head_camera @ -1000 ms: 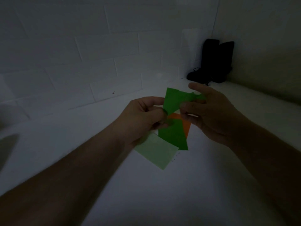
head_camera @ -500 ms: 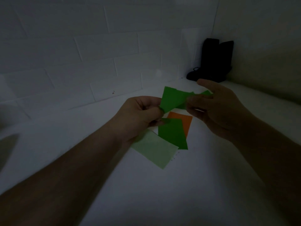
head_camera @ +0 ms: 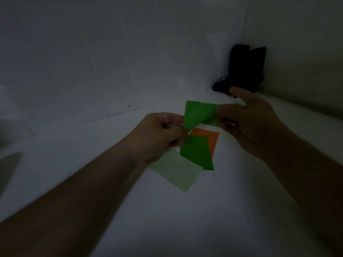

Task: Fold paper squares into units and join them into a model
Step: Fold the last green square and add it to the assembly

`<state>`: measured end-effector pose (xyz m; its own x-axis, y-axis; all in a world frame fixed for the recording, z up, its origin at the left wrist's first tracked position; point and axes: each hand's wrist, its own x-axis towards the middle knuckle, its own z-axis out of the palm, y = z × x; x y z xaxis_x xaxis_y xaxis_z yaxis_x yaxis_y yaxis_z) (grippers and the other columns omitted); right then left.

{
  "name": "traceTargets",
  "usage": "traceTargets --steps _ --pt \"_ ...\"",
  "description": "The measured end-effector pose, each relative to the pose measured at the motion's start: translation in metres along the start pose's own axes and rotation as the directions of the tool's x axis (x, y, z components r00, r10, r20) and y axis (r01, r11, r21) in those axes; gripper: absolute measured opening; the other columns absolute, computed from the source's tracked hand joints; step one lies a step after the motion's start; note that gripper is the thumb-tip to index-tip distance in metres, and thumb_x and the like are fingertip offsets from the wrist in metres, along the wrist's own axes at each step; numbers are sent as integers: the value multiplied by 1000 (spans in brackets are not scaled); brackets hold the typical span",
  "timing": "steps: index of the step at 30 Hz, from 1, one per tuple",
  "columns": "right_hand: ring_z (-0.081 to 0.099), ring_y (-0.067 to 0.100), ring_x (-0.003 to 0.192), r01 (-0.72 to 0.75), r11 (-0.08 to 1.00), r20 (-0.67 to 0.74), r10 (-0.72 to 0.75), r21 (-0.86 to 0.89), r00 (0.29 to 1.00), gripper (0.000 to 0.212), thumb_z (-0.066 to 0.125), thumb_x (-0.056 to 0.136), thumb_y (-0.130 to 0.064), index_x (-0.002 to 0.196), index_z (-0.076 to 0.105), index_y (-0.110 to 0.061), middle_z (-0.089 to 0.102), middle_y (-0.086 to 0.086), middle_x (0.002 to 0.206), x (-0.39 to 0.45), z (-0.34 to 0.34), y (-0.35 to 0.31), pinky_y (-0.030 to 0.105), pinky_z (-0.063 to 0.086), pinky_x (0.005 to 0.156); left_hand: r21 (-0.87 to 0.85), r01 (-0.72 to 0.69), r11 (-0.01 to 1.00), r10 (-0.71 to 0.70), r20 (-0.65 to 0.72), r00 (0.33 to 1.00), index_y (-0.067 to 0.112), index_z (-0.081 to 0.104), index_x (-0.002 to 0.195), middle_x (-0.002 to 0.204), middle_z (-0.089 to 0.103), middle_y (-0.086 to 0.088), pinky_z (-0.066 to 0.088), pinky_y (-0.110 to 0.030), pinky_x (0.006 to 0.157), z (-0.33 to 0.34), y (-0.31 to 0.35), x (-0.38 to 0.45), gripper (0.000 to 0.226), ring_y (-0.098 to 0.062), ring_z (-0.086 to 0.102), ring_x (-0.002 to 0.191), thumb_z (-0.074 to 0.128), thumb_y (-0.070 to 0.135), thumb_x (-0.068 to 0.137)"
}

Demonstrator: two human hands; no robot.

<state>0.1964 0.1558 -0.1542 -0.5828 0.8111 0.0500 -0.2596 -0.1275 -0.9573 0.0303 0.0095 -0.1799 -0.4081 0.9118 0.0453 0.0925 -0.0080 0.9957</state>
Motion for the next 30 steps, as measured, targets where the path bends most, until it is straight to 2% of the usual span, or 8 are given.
traceTargets --steps 3,8,12,16,20,24,27,30 --pt "75 13 72 -14 1000 -24 14 24 1000 74 67 89 2 152 38 -23 66 16 109 -1 0 1 27 59 68 92 -32 995 35 -30 999 6 77 103 83 75 -12 59 -24 73 -1 -2 0 14 -14 69 72 66 1 95" --pt "69 29 100 -122 991 109 127 -51 986 83 69 82 7 153 35 -19 56 19 126 -5 5 9 36 62 80 93 -64 994 66 -17 998 3 75 111 97 75 -28 59 -37 82 2 -2 1 19 -26 68 80 67 -1 94" --pt "64 47 113 -60 967 355 149 -249 923 39 62 89 12 124 47 16 58 38 126 -10 14 26 54 56 94 109 -53 993 51 19 999 6 75 111 84 76 -16 59 -28 73 2 0 -1 21 -16 68 68 67 -2 93" --pt "47 69 111 -17 970 401 116 -242 908 32 62 89 10 110 43 24 45 52 122 -9 15 29 81 41 88 128 -46 991 44 16 999 4 75 110 76 73 -13 59 -27 70 4 1 -1 20 -15 66 64 67 -3 93" --pt "58 55 116 -10 973 352 94 -232 931 32 64 87 11 113 46 17 54 44 119 -9 10 26 64 51 96 111 -38 993 40 -9 999 6 77 107 75 73 -14 61 -27 71 6 3 -2 21 -15 67 63 66 -4 92" --pt "57 57 116 -74 978 322 136 -196 937 45 68 84 9 123 45 13 48 46 125 -7 8 23 63 49 98 86 -32 996 34 -13 999 9 77 104 70 73 -9 61 -25 71 5 5 -3 23 -13 67 62 64 -6 92" --pt "70 33 101 -131 977 183 161 -167 970 72 67 83 12 147 41 -11 62 24 119 -9 9 15 40 62 84 96 -29 995 31 -18 999 6 77 107 74 73 -14 62 -28 74 3 6 -3 22 -16 68 64 66 -5 92" --pt "72 25 87 -146 976 145 170 -158 975 76 66 82 15 147 44 -17 63 15 112 -11 10 13 34 63 77 101 -16 995 18 -13 1000 6 77 110 75 74 -15 62 -28 74 1 6 -3 22 -17 69 65 67 -4 92"
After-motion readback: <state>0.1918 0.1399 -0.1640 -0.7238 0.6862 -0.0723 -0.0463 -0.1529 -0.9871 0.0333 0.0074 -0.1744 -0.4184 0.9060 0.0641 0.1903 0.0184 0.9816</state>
